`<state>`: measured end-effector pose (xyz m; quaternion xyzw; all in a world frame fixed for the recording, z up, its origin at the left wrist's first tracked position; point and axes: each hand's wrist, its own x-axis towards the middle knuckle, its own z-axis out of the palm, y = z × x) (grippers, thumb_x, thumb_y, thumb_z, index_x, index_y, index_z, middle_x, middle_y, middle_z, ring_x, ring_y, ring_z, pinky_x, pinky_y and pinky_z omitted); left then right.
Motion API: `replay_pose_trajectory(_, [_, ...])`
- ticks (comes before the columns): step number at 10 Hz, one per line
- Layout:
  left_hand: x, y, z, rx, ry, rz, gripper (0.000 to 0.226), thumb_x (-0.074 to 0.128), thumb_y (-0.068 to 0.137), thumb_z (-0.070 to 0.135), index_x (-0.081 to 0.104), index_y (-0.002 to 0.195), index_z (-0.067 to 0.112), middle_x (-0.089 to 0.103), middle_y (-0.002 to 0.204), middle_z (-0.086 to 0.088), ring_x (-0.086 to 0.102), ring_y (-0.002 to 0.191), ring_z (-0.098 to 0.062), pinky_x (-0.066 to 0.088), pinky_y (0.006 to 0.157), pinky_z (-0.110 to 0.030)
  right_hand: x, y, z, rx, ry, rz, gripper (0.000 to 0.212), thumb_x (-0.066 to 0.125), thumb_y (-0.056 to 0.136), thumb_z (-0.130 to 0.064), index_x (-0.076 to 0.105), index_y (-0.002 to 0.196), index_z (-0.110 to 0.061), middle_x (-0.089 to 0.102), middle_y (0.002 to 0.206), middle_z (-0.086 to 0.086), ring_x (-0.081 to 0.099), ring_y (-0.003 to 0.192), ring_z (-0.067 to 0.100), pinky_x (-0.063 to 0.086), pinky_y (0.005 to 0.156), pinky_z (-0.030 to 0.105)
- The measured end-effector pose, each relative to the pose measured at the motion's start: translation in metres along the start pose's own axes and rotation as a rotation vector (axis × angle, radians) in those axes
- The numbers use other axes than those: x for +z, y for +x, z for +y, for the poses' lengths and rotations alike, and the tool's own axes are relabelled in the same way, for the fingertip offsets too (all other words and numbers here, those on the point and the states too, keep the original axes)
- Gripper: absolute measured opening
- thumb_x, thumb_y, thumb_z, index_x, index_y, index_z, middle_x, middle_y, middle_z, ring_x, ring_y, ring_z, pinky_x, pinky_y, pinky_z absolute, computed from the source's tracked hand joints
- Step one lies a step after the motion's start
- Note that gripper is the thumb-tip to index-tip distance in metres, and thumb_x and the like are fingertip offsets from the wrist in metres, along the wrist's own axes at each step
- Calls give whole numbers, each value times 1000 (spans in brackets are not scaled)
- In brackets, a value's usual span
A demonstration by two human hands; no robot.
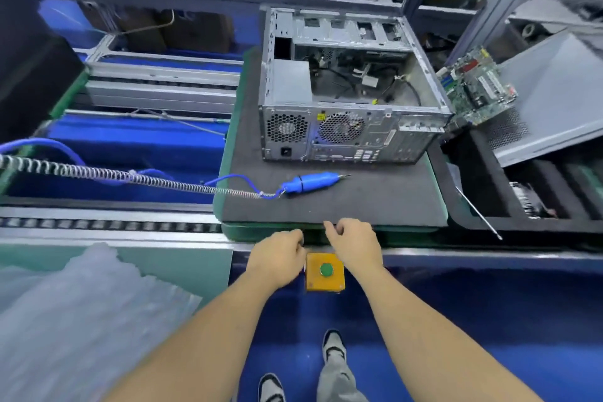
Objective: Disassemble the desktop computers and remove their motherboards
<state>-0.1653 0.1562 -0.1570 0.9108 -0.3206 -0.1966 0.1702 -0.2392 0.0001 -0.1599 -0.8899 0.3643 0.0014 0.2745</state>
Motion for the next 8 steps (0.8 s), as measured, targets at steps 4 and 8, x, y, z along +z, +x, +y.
replay_pose_trajectory(4, [15, -6, -1, -108, -64, -105, 15, 39, 96, 28, 53, 92, 29, 67, 96, 3, 59, 84, -24, 41, 67, -33, 12, -11, 28, 304, 33, -581, 36, 68, 92, -40, 63, 97, -5, 72, 84, 17, 74, 73, 25, 63, 70, 39])
replay_pose_trajectory(8, [20, -5, 14, -80, -24, -129, 16, 39, 93, 25, 55, 96, 25, 64, 96, 1, 58, 86, -27, 44, 68, -34, 19, -12, 8, 332, -160, -529, 25, 65, 84, -33, 52, 91, -12, 67, 81, 8, 71, 68, 24, 61, 69, 34])
